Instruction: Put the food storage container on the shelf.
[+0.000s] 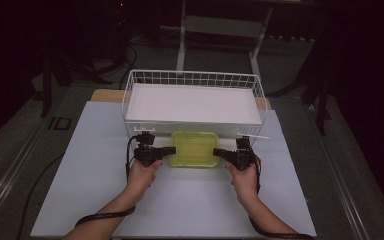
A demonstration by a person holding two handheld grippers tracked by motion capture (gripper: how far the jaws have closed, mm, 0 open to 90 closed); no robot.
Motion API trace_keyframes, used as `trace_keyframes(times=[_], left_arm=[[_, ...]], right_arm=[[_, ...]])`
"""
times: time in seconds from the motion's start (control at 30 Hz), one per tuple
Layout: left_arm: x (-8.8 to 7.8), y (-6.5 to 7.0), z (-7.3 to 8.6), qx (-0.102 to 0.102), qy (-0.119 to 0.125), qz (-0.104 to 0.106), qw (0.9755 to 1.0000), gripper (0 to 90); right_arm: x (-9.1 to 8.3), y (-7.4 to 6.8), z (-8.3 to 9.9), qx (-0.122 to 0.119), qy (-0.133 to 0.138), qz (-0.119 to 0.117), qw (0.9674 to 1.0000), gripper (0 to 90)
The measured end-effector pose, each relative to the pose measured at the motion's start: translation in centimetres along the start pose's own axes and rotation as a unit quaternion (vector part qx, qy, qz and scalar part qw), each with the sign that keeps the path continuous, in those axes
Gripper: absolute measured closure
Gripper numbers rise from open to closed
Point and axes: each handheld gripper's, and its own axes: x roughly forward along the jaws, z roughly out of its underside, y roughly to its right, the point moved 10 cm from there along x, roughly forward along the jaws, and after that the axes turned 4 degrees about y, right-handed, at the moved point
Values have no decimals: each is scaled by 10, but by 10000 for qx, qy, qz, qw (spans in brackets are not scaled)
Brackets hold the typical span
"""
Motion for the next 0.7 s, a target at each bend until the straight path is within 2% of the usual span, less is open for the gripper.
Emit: trace_keyframes(times=[0.17,0.23,0.3,0.37,0.4,0.53,0.7], left_arm=[[8,-6,1,22,-29,-71,10000,805],[9,-7,-1,-46,28,6,10000,805],[10,-6,-2,42,42,-3,10000,802],[11,-6,-3,102,159,-5,9998,793],[12,-6,-3,216,242,-29,9995,783],[16,-7,-6,534,506,-129,9972,715],[18,-12,-7,663,734,-192,9949,649]], right_arm=[[7,6,0,6,30,113,9999,793],[10,9,-1,19,75,135,9999,793],[11,10,-2,59,68,136,9999,792],[12,12,-3,111,86,155,9998,788],[13,12,-4,121,123,139,9998,785],[15,13,-7,-33,248,267,9993,759],[18,16,-12,-342,366,453,9977,729]])
